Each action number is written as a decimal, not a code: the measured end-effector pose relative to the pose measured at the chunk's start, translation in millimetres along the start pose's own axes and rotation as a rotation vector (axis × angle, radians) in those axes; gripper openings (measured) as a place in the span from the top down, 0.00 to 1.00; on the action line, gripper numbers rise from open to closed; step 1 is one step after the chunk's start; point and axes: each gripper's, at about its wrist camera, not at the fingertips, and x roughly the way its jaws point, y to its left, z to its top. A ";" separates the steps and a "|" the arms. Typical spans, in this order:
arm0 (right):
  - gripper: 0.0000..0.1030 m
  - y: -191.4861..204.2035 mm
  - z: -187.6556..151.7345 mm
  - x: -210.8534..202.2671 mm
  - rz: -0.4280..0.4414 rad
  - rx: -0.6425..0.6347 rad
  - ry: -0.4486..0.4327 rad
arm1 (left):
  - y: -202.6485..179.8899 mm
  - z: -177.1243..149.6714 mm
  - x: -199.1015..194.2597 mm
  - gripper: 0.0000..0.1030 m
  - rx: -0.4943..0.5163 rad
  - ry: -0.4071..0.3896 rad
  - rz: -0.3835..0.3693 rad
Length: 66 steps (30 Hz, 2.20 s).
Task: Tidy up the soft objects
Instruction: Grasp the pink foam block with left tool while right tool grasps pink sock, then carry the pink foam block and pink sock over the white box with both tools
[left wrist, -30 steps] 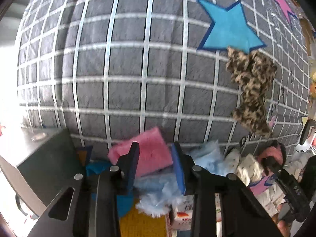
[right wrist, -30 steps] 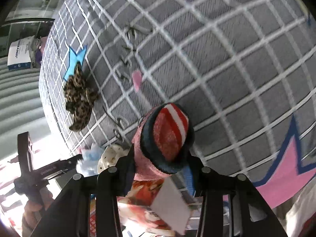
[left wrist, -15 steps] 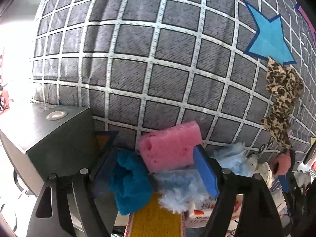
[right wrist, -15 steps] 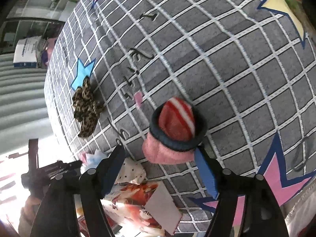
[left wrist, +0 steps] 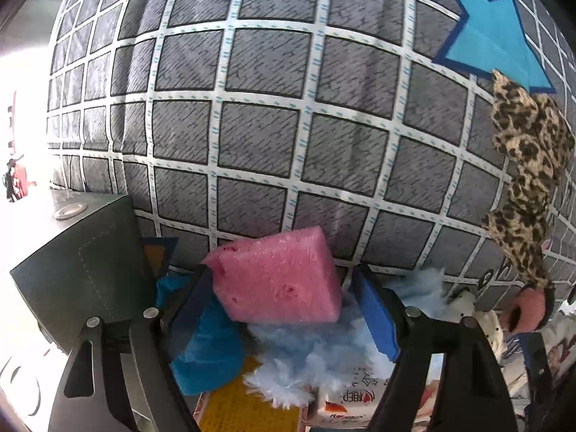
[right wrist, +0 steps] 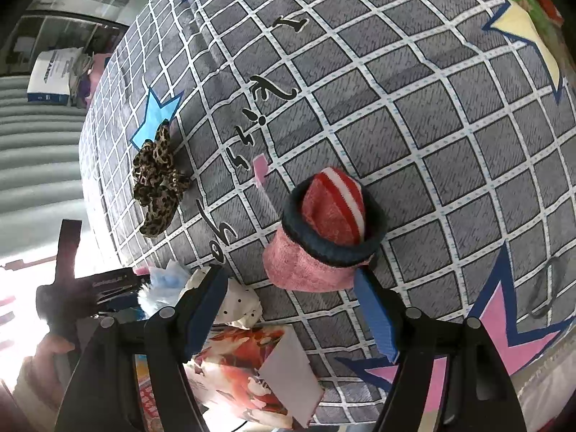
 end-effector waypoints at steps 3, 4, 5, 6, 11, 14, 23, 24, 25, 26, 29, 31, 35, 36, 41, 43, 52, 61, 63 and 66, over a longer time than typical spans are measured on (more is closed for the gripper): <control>0.28 -1.4 3.7 -0.2 -0.028 -0.008 -0.014 | -31.0 -9.6 -0.2 0.21 0.014 -0.016 0.004; 0.28 -1.0 6.0 2.0 -0.037 -0.010 -0.013 | -34.4 -9.4 -1.1 0.21 0.020 -0.018 0.011; 0.28 0.0 7.3 4.3 -0.043 -0.015 -0.011 | -38.6 -20.2 2.0 0.21 0.020 -0.020 0.012; 0.28 2.6 9.0 8.1 -0.059 -0.030 -0.009 | -41.3 -24.0 4.6 0.22 0.020 -0.024 0.011; 0.28 19.5 10.4 30.5 -0.232 -0.160 -0.014 | -35.2 -38.1 21.4 0.22 0.037 0.002 0.030; 0.35 22.7 8.2 33.0 -0.283 -0.206 -0.030 | -39.4 -45.6 30.4 0.24 0.042 -0.007 0.048; 0.66 -9.3 13.3 9.8 -0.169 -0.142 -0.068 | -67.7 -67.4 -25.9 0.41 0.130 -0.191 -0.071; 0.66 -10.7 13.9 7.2 -0.163 -0.141 -0.072 | -74.2 -69.7 -32.8 0.41 0.153 -0.220 -0.061; 0.66 -11.7 13.9 4.5 -0.153 -0.140 -0.077 | -79.0 -69.5 -38.7 0.41 0.163 -0.235 -0.057; 0.66 -14.2 16.1 2.2 -0.148 -0.139 -0.079 | -82.2 -70.0 -43.1 0.41 0.168 -0.245 -0.059; 0.66 -21.3 17.2 -6.4 -0.133 -0.135 -0.089 | -84.7 -68.1 -58.1 0.41 0.144 -0.263 -0.079; 0.66 -22.6 20.2 -14.7 -0.115 -0.132 -0.099 | -78.9 -63.6 -68.4 0.41 0.131 -0.286 -0.093; 0.66 -14.4 16.5 -29.7 -0.096 -0.155 -0.121 | -69.8 -75.3 -93.6 0.41 0.175 -0.375 -0.076; 0.66 -12.2 15.8 -32.4 -0.093 -0.162 -0.126 | -68.2 -80.8 -102.1 0.40 0.186 -0.393 -0.071; 0.66 6.8 4.1 -44.2 -0.090 -0.204 -0.136 | -76.7 -117.1 -141.5 0.40 0.258 -0.494 -0.077; 0.66 13.3 -2.2 -49.2 -0.089 -0.220 -0.142 | -81.0 -134.0 -154.5 0.40 0.286 -0.525 -0.086; 0.66 37.8 -32.2 -61.3 -0.083 -0.258 -0.142 | -55.4 -181.0 -127.0 0.40 0.418 -0.632 -0.111; 0.66 67.7 -70.2 -67.0 -0.100 -0.322 -0.142 | -38.2 -227.0 -135.7 0.40 0.463 -0.703 -0.150; 0.66 75.1 -77.6 -68.7 -0.100 -0.337 -0.147 | -31.5 -233.6 -138.0 0.40 0.460 -0.719 -0.155; 0.66 88.8 -87.3 -71.6 -0.098 -0.365 -0.155 | -17.6 -243.2 -140.8 0.40 0.449 -0.734 -0.168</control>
